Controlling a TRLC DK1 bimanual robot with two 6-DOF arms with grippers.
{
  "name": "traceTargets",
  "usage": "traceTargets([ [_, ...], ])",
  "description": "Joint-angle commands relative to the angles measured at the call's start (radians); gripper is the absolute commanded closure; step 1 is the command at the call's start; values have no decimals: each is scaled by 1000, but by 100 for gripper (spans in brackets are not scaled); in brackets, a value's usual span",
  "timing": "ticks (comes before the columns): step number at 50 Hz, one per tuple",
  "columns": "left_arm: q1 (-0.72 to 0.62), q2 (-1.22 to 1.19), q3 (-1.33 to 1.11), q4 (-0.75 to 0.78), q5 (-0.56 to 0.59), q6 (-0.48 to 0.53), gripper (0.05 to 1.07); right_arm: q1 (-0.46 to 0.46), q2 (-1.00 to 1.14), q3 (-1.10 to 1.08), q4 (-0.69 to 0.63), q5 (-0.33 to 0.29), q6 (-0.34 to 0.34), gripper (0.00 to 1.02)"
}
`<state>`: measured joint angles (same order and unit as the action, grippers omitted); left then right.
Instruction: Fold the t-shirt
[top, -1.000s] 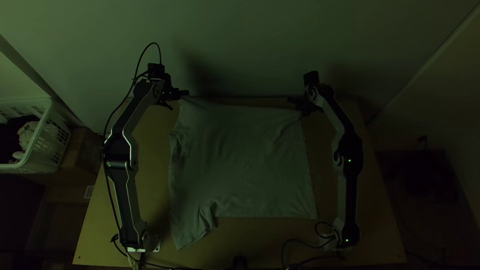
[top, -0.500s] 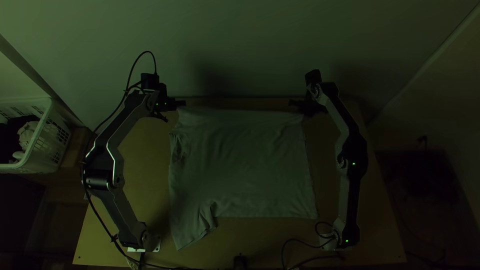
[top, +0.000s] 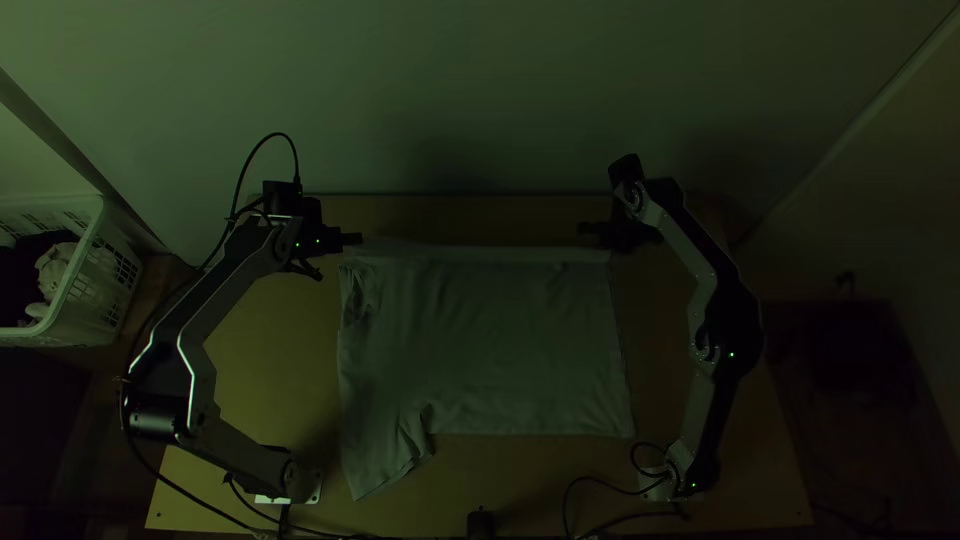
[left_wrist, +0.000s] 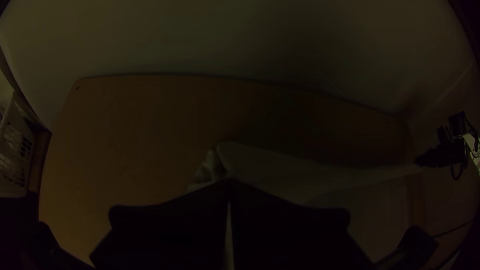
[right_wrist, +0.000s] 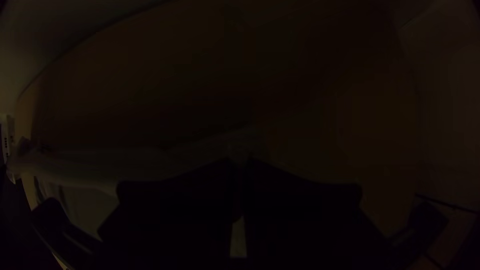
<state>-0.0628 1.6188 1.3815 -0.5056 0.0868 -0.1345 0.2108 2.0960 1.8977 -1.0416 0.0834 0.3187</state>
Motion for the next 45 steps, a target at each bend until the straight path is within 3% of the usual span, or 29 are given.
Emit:
traceTargets([
  [1,17,-83,-78,4,5,13,105,13,-67,-68,-17,27,-20,100],
  [34,-3,-247,-406,16,7,39,103,35,-146,-316,23,55,-15,99],
  [36,0,-240,-424,26,8,49,93,33,-149,-324,26,52,-12,91],
  [39,0,-237,-452,26,7,52,64,35,-157,-335,23,38,-6,60],
  [43,-3,-237,-476,32,8,61,32,38,-165,-344,11,36,3,17],
  [45,-3,-235,-481,26,11,59,14,38,-166,-342,-6,36,6,3],
])
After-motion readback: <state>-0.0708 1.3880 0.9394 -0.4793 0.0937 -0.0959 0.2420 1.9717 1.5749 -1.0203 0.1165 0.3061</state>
